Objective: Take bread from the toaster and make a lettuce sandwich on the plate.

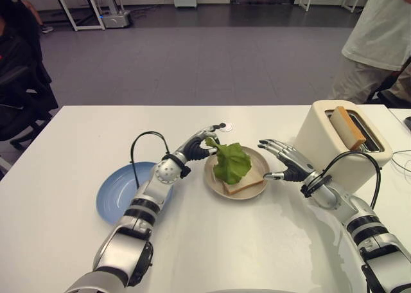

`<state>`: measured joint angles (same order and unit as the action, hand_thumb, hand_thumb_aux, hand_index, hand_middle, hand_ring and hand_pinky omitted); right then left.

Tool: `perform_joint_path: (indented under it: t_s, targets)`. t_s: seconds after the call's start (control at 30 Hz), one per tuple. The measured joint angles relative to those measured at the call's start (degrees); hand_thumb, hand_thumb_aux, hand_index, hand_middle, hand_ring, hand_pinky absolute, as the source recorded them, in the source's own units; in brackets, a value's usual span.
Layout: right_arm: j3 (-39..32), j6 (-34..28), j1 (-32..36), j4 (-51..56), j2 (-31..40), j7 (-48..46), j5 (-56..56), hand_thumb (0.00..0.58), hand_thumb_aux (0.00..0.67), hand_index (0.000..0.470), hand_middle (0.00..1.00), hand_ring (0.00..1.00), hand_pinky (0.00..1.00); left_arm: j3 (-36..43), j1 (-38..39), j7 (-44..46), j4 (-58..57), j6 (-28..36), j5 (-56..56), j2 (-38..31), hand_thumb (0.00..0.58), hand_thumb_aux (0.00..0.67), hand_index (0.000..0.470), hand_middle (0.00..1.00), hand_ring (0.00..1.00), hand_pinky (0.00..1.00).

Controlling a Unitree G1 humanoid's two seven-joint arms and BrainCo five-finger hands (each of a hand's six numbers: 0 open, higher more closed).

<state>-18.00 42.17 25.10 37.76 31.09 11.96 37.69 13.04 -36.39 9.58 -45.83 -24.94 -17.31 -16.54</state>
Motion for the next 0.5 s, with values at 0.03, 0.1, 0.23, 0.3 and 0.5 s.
perform_joint_path:
  t_s: [0.03, 0.1, 0.23, 0.3, 0.5]
  targets:
    - [0.00, 0.00, 0.00, 0.01, -0.10, 0.02, -0.01, 0.000, 0.000, 0.000, 0.00, 0.00, 0.00, 0.04, -0.80, -0.68, -2.18, -0.37, -0.58, 0.20, 0.580, 0.670, 0.470, 0.00, 0.00, 0.00]
    - [0.01, -0.02, 0.00, 0.01, -0.24, 0.03, -0.04, 0.000, 0.000, 0.000, 0.00, 0.00, 0.00, 0.26, -2.12, -1.95, -6.14, -0.87, -1.30, 0.55, 0.580, 0.670, 0.470, 0.00, 0.00, 0.00]
    - [0.00, -0.08, 0.00, 0.01, -0.73, 0.02, -0.07, 0.000, 0.000, 0.000, 0.00, 0.00, 0.00, 1.83, -2.92, -3.29, -9.19, -2.01, -3.02, 2.12, 0.580, 0.670, 0.470, 0.00, 0.00, 0.00]
    - [-0.01, -0.09, 0.00, 0.01, -0.94, 0.02, -0.07, 0.000, 0.000, 0.000, 0.00, 0.00, 0.00, 2.61, -3.04, -4.24, -9.92, -2.17, -4.25, 2.32, 0.578, 0.631, 0.442, 0.00, 0.00, 0.00]
    - [-0.08, -0.10, 0.02, 0.03, -1.31, -0.13, -0.06, 0.000, 0.000, 0.000, 0.00, 0.00, 0.00, 2.71, -3.60, -5.80, -10.46, -2.52, -5.00, 1.88, 0.382, 0.279, 0.195, 0.00, 0.00, 0.00]
